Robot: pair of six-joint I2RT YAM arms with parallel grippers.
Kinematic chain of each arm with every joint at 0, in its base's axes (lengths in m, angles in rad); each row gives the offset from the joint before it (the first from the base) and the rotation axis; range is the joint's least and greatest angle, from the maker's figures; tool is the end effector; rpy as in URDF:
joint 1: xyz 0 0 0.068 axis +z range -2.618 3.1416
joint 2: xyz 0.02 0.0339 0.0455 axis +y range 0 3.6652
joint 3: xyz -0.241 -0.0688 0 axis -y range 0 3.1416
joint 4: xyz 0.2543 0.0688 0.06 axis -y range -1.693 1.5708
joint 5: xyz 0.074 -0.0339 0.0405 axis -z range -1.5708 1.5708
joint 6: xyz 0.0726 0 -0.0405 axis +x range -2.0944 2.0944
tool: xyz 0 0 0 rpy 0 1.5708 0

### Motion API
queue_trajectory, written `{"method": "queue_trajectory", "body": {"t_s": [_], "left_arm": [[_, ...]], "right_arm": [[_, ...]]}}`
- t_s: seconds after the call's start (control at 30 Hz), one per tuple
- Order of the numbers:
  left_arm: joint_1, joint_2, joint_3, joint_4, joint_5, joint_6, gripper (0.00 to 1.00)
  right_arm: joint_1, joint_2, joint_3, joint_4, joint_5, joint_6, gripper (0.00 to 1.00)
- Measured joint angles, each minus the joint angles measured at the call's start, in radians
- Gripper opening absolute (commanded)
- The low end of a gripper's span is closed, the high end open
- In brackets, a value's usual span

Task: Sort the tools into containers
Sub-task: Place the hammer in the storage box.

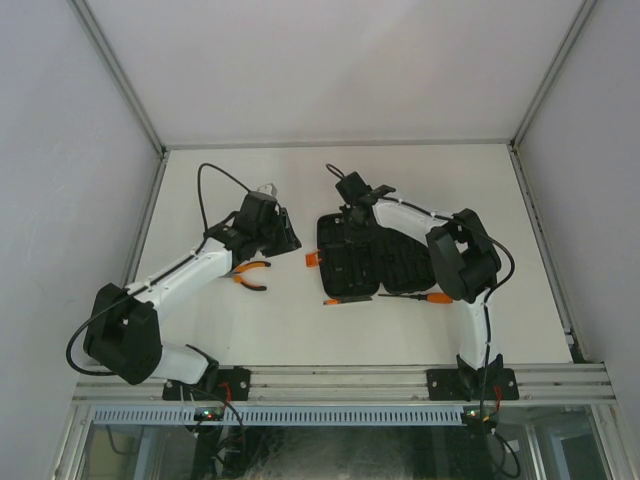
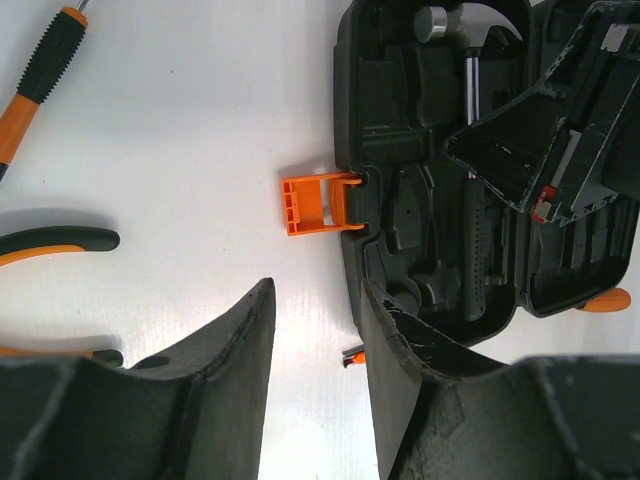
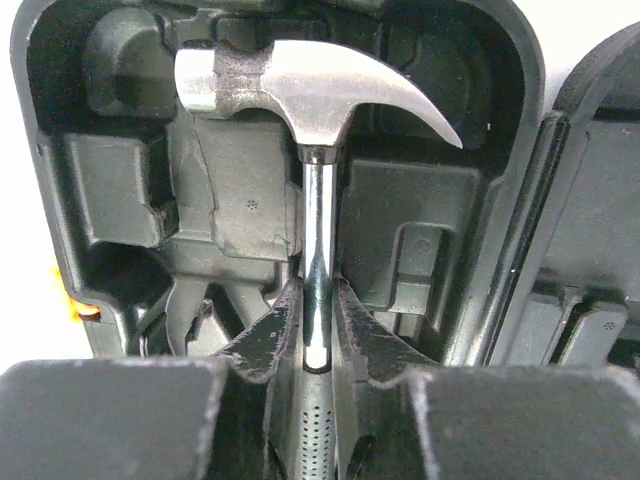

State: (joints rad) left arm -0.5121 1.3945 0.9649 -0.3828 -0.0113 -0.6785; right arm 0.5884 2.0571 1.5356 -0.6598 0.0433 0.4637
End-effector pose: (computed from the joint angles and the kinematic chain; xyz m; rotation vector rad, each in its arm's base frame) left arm 0.2922 -0.1633 0.1930 -0.2095 2.4454 -0.5369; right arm 0.3666 0.2409 0.1163 -0.1611 2.7701 0.2229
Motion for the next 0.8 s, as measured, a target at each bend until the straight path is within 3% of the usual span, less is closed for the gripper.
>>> {"method": "queue_trajectory", "body": {"t_s": [0.43,0.63,0.8], "left_arm": [[0.004,0.013,0.0,0.0,0.017,0.0,0.44],[0.004,0.013,0.0,0.0,0.018,0.0,0.44],[0.004,0.013,0.0,0.0,0.019,0.0,0.44]], "right_arm": [[0.0,0.008,0.026,-0.008,-0.009,-0.013,0.34],[0.0,0.003,0.034,-0.016,-0.005,-0.023,0.34],[-0.002,-0.024,0.035,-0.027,0.013,-0.037,0.24]]}}
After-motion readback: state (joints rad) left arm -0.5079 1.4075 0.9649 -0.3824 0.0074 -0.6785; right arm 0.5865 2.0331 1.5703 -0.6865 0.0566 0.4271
